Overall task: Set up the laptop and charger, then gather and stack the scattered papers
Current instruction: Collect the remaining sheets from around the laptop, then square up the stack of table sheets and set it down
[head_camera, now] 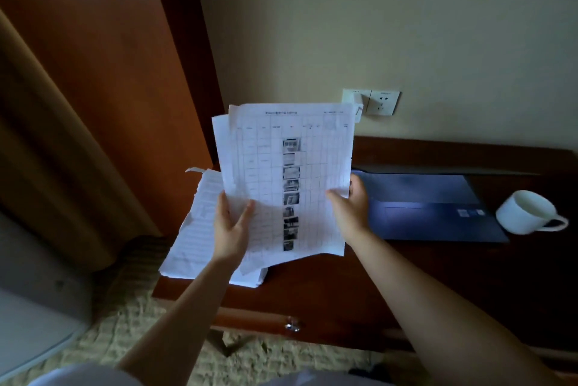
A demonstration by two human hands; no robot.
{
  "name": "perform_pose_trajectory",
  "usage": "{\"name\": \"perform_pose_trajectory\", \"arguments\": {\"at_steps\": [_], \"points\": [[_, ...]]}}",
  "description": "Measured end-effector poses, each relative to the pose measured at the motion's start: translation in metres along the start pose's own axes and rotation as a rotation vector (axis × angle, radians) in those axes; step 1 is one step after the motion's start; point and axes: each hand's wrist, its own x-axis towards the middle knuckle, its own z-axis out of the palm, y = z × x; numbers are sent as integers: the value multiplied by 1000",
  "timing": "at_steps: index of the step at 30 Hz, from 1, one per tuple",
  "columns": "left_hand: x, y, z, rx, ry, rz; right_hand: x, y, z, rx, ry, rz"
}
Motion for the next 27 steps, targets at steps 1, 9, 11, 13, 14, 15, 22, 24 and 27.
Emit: {"name": "perform_pose_trajectory", "arguments": {"at_steps": [1, 9, 11, 13, 14, 15, 22, 24, 27], "points": [[-1, -4, 1, -6, -10, -6, 1, 0, -3, -13, 2, 0], [-17, -10, 29, 28, 31, 84, -10, 2, -11, -102, 63, -107], [-21, -8, 36, 77, 56, 86, -11, 5, -12, -107, 92, -120], [-25, -7, 41, 92, 65, 83, -14, 10, -14, -113, 118, -103], [-26, -4, 44, 77, 60, 73, -15, 11, -15, -109, 136, -97], [-26, -1, 47, 60, 43, 66, -15, 10, -16, -103, 148, -104], [-21, 6, 59, 7, -40, -32, -13, 8, -25, -106, 188, -143], [-21, 1, 62, 28, -57, -105, -9, 12, -31, -188, 126, -78], [-12, 2, 65, 52, -64, -140, 6, 15, -47, -165, 88, 41]]}}
